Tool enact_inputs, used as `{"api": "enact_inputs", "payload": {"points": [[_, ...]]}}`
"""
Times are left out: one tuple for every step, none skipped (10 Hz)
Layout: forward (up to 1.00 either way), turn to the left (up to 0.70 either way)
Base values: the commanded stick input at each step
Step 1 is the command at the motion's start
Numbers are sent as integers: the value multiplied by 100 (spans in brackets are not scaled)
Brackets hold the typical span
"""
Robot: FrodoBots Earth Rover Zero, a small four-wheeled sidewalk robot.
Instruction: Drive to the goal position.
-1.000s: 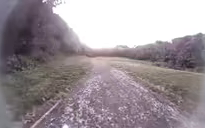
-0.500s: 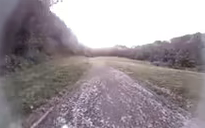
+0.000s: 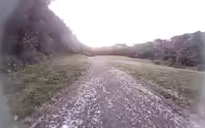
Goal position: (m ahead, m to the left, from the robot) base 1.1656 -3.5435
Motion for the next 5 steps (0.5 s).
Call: {"api": "enact_inputs", "payload": {"points": [[50, 0], [50, 0], [50, -19], [50, -50], [50, -50]]}}
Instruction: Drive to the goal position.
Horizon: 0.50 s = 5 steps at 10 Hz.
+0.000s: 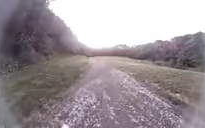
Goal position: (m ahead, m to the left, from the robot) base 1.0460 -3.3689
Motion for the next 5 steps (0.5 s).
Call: {"api": "enact_inputs", "payload": {"points": [[50, -34], [50, -4], [50, 0], [50, 0], [50, 0]]}}
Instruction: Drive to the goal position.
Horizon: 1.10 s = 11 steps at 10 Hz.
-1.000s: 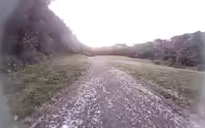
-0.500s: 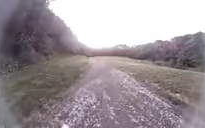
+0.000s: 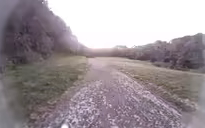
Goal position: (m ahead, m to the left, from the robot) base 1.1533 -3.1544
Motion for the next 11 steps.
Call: {"api": "enact_inputs", "payload": {"points": [[50, 0], [50, 0], [50, 0], [50, 0], [50, 0], [50, 0], [50, 0], [50, 0], [50, 0], [50, 0], [50, 0]]}}
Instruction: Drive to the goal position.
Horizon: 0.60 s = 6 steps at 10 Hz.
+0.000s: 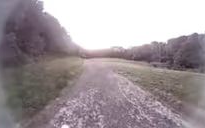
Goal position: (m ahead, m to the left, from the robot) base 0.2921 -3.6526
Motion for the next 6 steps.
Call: {"api": "enact_inputs", "payload": {"points": [[50, 0], [50, 0], [50, 0], [50, 0], [50, 0], [50, 0]]}}
